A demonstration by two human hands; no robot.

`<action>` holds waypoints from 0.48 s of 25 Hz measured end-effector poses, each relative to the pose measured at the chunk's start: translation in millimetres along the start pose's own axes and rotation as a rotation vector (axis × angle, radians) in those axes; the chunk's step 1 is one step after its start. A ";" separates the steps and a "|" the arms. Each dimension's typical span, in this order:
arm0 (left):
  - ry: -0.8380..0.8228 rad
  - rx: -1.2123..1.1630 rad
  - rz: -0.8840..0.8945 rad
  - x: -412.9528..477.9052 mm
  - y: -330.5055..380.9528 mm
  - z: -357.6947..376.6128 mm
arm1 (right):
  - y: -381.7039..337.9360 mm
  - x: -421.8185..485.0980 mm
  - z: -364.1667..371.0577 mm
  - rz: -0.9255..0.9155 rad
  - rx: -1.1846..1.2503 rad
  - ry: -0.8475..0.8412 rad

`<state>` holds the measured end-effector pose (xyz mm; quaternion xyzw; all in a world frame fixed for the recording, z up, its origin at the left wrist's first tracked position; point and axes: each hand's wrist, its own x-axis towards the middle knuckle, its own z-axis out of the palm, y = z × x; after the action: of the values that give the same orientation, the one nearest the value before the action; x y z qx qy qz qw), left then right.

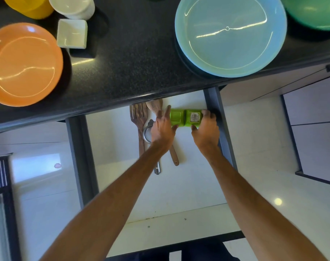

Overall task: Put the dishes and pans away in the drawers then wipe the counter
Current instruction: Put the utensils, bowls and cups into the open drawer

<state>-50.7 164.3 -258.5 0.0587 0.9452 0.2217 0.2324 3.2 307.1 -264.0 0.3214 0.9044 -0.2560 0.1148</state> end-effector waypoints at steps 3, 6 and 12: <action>-0.001 0.050 0.096 9.9 -4.6 -1.3 | -3.0 10.6 0.7 -0.065 -0.056 0.014; 0.049 0.073 0.125 26.4 -2.9 -4.2 | -8.3 29.7 -3.2 -0.123 -0.118 0.011; 0.086 0.011 0.097 59.9 7.0 -4.8 | -18.6 59.8 -8.3 -0.236 -0.167 0.129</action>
<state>-105.8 181.5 -276.3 0.0962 0.9515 0.2300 0.1803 -54.9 330.5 -272.0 0.2182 0.9595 -0.1704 0.0521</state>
